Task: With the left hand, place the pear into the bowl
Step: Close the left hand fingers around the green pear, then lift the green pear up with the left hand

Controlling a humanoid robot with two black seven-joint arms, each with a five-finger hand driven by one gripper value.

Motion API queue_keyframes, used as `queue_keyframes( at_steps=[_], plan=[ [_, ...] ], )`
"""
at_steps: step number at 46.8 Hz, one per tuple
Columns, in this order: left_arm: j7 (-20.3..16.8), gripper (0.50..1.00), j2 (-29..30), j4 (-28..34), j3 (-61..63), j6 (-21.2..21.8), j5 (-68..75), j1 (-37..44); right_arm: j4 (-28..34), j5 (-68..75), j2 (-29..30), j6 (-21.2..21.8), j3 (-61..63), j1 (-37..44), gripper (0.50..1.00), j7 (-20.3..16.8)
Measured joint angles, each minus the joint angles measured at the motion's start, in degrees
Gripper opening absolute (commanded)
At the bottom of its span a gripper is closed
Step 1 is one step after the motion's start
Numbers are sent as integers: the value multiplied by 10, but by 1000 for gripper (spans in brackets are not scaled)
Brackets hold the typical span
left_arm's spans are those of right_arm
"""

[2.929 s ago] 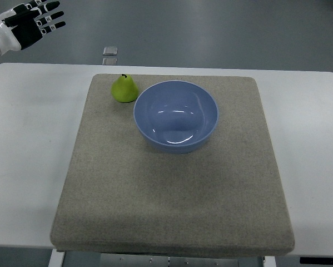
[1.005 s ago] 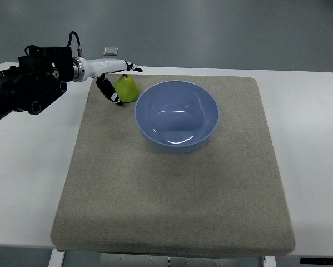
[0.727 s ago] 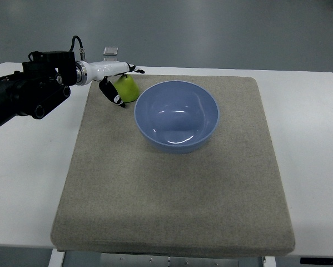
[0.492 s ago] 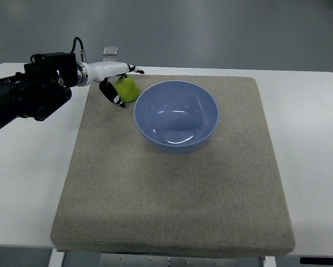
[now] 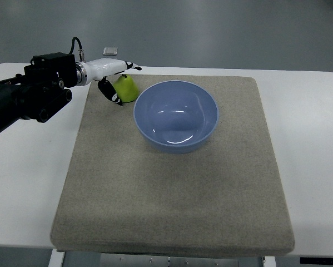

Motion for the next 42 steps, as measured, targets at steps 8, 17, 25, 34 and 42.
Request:
queue_keyframes(
  at_steps=[8,17,25,34,42],
  plan=[
    [0,932,0,1,8,0,1,1,0,0,0,0,0,0,926,0],
    [0,853,1,1,11,0,2,1,0,0,0,0,0,1,926,0],
    [0,780,1,0,12,0,3,8,0,0,0,0,0,0,926,0],
    [0,735,1,-2,12,0,2,9,0,0,0,0,0,0,926,0],
    [0,604,6,-4,10,0,2,10,0,0,0,0,0,0,926,0]
  ],
)
